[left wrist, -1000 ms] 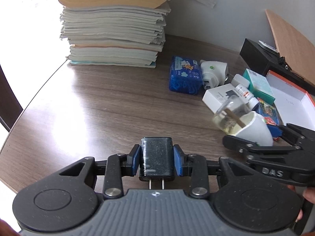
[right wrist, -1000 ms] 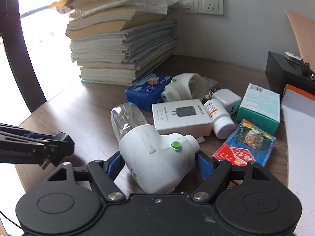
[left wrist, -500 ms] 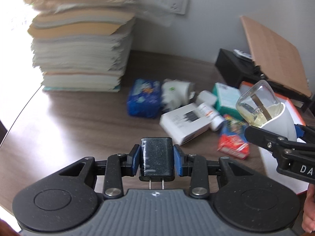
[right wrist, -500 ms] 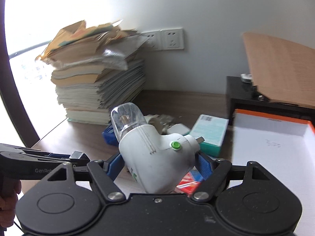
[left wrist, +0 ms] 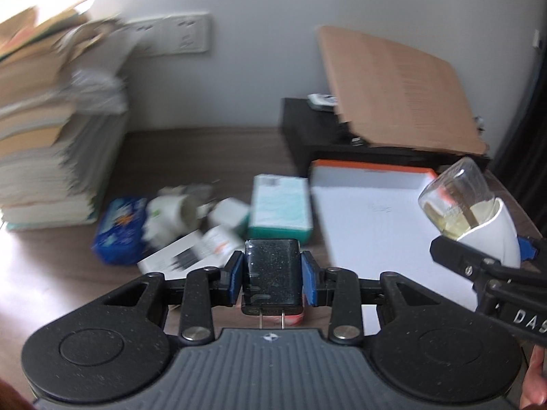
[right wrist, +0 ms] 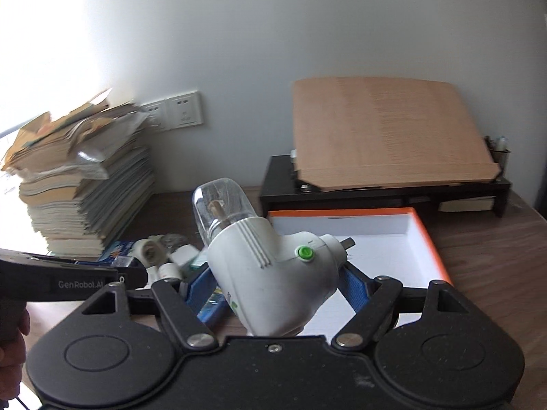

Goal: Organize rigid objects
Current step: 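Carry the black charger and white heater over the white tray box with both tools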

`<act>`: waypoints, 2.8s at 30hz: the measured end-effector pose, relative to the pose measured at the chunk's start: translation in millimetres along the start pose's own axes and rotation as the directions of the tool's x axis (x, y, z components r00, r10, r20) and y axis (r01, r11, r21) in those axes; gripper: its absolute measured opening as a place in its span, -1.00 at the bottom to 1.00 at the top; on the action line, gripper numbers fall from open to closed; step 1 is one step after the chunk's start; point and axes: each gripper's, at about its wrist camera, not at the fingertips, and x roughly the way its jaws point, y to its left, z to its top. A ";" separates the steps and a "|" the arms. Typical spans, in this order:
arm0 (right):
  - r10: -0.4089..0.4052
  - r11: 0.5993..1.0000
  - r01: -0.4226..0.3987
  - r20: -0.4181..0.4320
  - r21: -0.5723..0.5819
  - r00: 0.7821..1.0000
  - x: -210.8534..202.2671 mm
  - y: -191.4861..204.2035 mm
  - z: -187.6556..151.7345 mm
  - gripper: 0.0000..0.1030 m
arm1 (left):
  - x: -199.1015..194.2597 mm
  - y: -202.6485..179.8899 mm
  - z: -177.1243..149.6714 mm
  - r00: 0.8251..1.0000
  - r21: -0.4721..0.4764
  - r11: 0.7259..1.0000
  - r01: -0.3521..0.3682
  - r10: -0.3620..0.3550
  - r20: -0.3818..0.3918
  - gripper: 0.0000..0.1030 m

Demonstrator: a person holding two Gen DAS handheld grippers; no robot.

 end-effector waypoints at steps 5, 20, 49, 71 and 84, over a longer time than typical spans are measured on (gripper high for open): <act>-0.045 0.998 0.044 0.016 0.040 0.999 -16.3 -33.6 2.0 0.77 | 3.6 -38.6 11.3 0.999 0.035 0.999 0.036 -0.036 0.014 -0.30; -0.062 0.996 0.059 0.037 0.068 0.997 -30.2 -84.9 15.9 0.77 | 10.1 -99.1 20.4 0.998 0.054 0.997 0.048 -0.049 0.030 -0.30; 0.001 1.000 -0.003 0.044 0.024 0.999 -32.5 -111.7 24.9 0.77 | 11.6 -137.7 16.2 0.998 0.006 1.000 -0.013 0.013 0.061 -0.30; -0.099 0.994 0.098 0.009 0.044 0.995 1.0 -87.9 36.1 0.77 | 42.0 -113.3 30.2 0.997 0.041 0.997 0.068 -0.070 0.038 -0.30; -0.112 0.993 0.113 -0.021 0.040 0.993 28.5 -79.8 39.7 0.77 | 54.5 -97.5 35.8 0.996 0.048 0.996 0.081 -0.082 0.016 -0.30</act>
